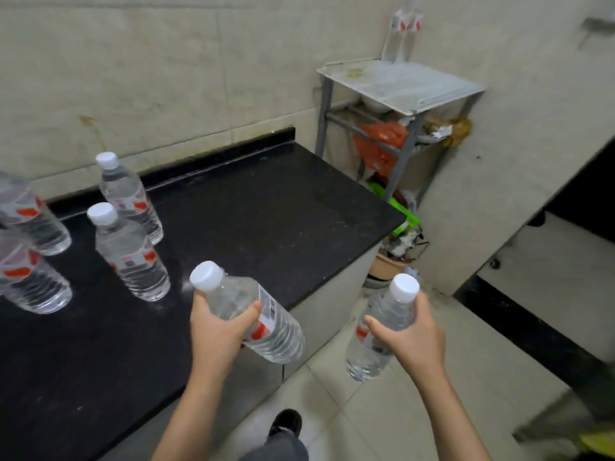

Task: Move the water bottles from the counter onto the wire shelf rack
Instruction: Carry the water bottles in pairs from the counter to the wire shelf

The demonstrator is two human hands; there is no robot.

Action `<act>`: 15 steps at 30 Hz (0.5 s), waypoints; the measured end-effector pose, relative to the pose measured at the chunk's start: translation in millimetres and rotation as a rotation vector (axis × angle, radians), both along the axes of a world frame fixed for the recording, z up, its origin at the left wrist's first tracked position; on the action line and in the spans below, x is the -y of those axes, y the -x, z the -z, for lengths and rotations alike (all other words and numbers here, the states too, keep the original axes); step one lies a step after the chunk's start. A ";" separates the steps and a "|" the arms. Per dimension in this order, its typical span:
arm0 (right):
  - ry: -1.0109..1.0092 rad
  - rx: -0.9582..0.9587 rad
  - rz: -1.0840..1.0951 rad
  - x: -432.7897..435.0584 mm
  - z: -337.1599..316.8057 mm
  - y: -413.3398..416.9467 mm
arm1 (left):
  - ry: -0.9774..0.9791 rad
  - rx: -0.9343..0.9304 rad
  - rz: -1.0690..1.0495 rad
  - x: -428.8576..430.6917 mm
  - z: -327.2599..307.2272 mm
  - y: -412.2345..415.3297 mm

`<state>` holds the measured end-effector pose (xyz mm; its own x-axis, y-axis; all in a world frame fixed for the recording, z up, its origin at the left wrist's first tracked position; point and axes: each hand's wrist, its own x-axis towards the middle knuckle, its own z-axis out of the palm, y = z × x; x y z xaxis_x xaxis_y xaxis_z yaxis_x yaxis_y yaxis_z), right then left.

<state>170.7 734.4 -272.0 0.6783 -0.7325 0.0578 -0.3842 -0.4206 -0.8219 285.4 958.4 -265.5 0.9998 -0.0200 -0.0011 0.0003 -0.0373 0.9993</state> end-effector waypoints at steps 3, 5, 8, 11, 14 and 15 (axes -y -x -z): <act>0.052 -0.030 0.052 25.9 -9.5 -24.6 | 0.051 0.011 0.033 41.4 -5.7 -42.2; 0.071 -0.036 0.113 46.1 -13.9 -40.1 | 0.091 0.003 0.072 69.0 -7.1 -70.0; 0.069 -0.032 0.211 68.7 -14.7 -47.5 | 0.130 0.005 0.123 98.4 -6.1 -95.7; 0.050 -0.035 0.323 92.3 -9.4 -44.2 | 0.135 0.008 0.196 133.4 0.8 -116.3; 0.019 -0.061 0.385 118.1 -0.3 -31.6 | 0.108 -0.002 0.275 176.8 7.4 -124.0; 0.015 -0.066 0.407 128.0 2.4 -26.5 | 0.100 -0.004 0.307 193.0 8.0 -123.9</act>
<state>197.2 606.3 -274.4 0.3361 -0.9411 0.0366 -0.5735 -0.2353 -0.7847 409.3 765.4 -273.5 0.9470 -0.3211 0.0121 0.0083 0.0620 0.9980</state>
